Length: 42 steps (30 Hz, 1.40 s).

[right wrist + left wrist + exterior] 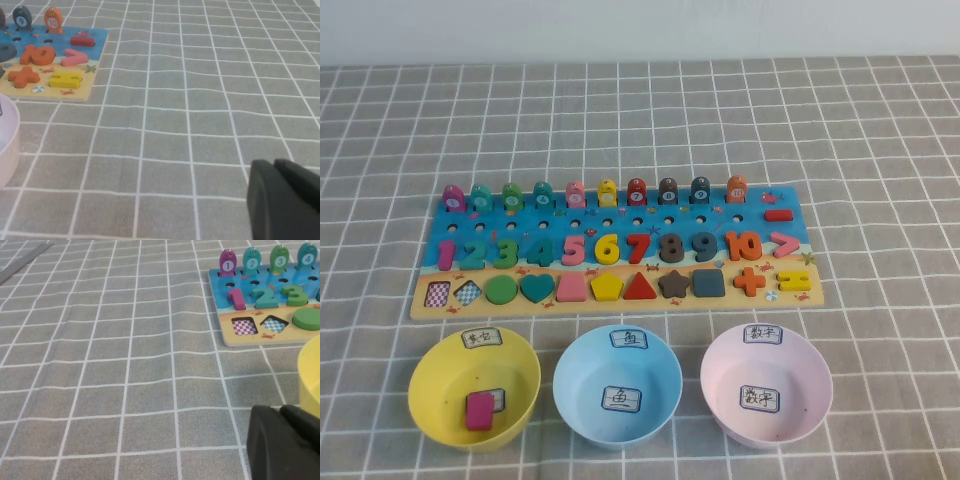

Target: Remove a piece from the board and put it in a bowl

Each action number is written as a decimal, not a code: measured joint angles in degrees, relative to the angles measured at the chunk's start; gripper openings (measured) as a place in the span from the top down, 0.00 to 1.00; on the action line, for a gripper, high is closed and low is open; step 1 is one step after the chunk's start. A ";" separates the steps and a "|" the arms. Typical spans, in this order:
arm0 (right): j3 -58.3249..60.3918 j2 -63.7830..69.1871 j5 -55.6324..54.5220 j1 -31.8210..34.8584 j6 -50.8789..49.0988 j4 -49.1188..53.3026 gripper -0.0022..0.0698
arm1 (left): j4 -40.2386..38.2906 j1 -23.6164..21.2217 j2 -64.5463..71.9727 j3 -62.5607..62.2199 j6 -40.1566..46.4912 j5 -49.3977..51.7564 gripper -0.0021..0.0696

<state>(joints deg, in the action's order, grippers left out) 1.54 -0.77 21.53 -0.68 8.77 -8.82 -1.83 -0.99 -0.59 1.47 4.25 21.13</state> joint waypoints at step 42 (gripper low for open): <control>0.00 0.00 -11.91 0.00 5.66 -38.95 0.99 | 0.00 0.00 0.00 0.00 0.00 0.00 0.97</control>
<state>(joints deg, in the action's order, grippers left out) 1.54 -0.77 9.62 -0.68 14.43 -47.77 -1.83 -0.99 -0.59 1.47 4.25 21.13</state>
